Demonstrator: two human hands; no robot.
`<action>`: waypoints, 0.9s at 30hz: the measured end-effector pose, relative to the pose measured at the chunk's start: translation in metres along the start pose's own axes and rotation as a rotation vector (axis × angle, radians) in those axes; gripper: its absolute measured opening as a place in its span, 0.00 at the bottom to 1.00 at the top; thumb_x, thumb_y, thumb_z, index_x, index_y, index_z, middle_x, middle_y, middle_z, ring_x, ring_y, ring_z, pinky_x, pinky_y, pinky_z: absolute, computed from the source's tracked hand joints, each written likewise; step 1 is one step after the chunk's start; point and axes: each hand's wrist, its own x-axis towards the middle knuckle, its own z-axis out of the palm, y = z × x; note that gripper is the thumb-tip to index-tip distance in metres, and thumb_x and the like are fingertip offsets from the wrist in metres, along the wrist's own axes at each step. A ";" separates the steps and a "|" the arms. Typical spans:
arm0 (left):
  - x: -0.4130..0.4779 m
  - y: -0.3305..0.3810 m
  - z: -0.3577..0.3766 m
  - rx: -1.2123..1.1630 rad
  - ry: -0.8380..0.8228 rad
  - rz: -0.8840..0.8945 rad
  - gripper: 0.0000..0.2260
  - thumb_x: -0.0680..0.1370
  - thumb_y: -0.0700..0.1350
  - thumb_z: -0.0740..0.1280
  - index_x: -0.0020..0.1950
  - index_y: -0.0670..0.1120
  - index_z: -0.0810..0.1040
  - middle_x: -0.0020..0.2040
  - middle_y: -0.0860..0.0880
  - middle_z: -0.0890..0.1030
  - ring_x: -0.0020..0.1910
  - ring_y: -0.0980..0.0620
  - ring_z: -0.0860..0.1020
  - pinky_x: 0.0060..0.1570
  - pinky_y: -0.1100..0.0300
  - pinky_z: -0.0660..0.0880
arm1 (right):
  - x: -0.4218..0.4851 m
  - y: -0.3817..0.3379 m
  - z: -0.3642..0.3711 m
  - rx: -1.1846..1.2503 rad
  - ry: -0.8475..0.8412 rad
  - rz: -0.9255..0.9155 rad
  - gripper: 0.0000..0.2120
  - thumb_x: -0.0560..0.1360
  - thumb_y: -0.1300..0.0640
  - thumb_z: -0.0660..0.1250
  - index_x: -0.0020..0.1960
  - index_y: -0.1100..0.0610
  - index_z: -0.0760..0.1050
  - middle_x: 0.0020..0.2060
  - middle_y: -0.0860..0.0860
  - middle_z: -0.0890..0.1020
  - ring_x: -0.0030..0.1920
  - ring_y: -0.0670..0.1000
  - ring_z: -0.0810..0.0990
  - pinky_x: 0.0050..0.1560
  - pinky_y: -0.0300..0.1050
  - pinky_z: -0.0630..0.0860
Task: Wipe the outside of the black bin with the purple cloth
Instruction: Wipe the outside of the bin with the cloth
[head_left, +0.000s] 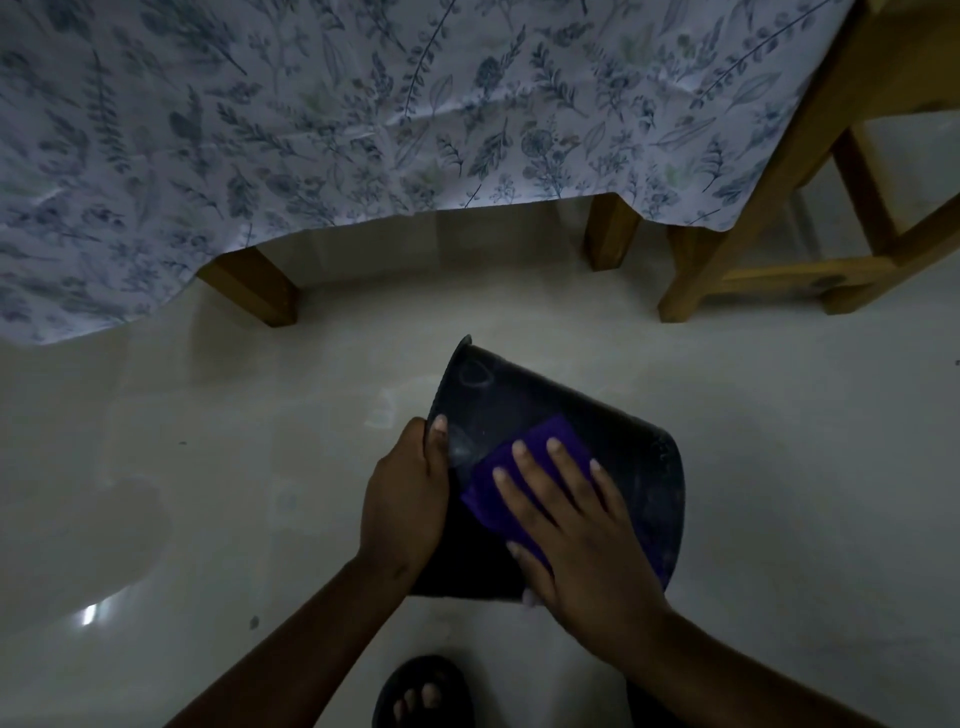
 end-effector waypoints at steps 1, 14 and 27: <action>0.003 0.002 0.000 0.010 0.004 0.014 0.16 0.82 0.54 0.50 0.41 0.50 0.69 0.34 0.55 0.75 0.33 0.60 0.75 0.30 0.66 0.65 | -0.004 0.002 0.003 -0.020 0.006 -0.039 0.30 0.78 0.42 0.54 0.78 0.49 0.53 0.78 0.51 0.55 0.77 0.56 0.52 0.73 0.58 0.53; 0.012 0.011 -0.004 -0.014 -0.069 -0.002 0.15 0.82 0.54 0.51 0.40 0.53 0.68 0.36 0.55 0.76 0.35 0.58 0.76 0.33 0.66 0.67 | 0.068 0.037 -0.027 0.176 -0.045 0.154 0.27 0.81 0.42 0.50 0.78 0.47 0.50 0.78 0.48 0.55 0.77 0.51 0.52 0.75 0.54 0.53; 0.022 0.019 -0.003 0.014 -0.073 0.020 0.13 0.83 0.52 0.51 0.43 0.50 0.70 0.36 0.58 0.72 0.35 0.62 0.72 0.34 0.69 0.65 | 0.072 0.035 -0.031 0.258 -0.006 0.191 0.25 0.81 0.44 0.50 0.77 0.47 0.51 0.77 0.47 0.56 0.77 0.50 0.52 0.75 0.54 0.52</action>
